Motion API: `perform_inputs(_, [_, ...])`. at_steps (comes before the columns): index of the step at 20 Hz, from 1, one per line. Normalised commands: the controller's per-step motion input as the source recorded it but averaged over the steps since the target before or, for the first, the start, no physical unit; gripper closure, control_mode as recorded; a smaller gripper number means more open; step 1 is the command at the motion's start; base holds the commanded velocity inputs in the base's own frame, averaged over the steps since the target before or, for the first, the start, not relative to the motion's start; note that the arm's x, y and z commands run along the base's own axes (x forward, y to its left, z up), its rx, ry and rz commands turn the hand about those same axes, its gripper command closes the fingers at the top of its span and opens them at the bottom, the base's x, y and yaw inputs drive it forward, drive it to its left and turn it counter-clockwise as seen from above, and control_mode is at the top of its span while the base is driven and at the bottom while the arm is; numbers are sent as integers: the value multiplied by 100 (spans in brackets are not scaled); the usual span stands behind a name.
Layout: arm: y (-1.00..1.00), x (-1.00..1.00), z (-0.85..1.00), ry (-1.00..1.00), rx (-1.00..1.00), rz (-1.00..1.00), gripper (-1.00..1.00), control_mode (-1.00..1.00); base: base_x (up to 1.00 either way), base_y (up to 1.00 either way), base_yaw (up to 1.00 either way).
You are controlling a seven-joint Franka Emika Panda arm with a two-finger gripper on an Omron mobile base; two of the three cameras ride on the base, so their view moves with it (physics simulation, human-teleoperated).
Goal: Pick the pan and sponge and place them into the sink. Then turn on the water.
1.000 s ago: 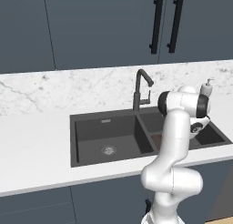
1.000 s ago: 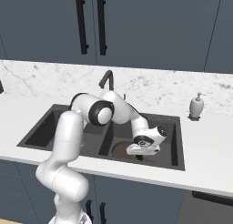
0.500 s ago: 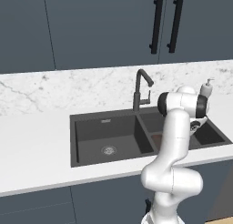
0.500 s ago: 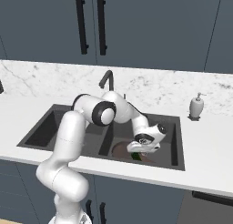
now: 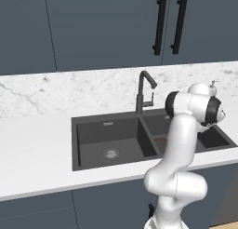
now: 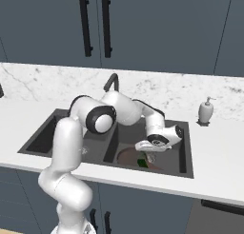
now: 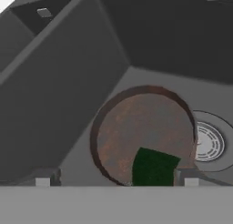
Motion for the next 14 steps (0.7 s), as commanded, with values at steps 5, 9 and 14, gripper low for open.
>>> perform_inputs(5, [1,-39,84,-29,11,0,-100,-100,0,0,0])
perform_inputs(9, [12,-41,67,-38,5,0,-100,-100,0,0,0])
perform_inputs(14, [16,-23,71,-34,3,0,-100,-100,0,0,0])
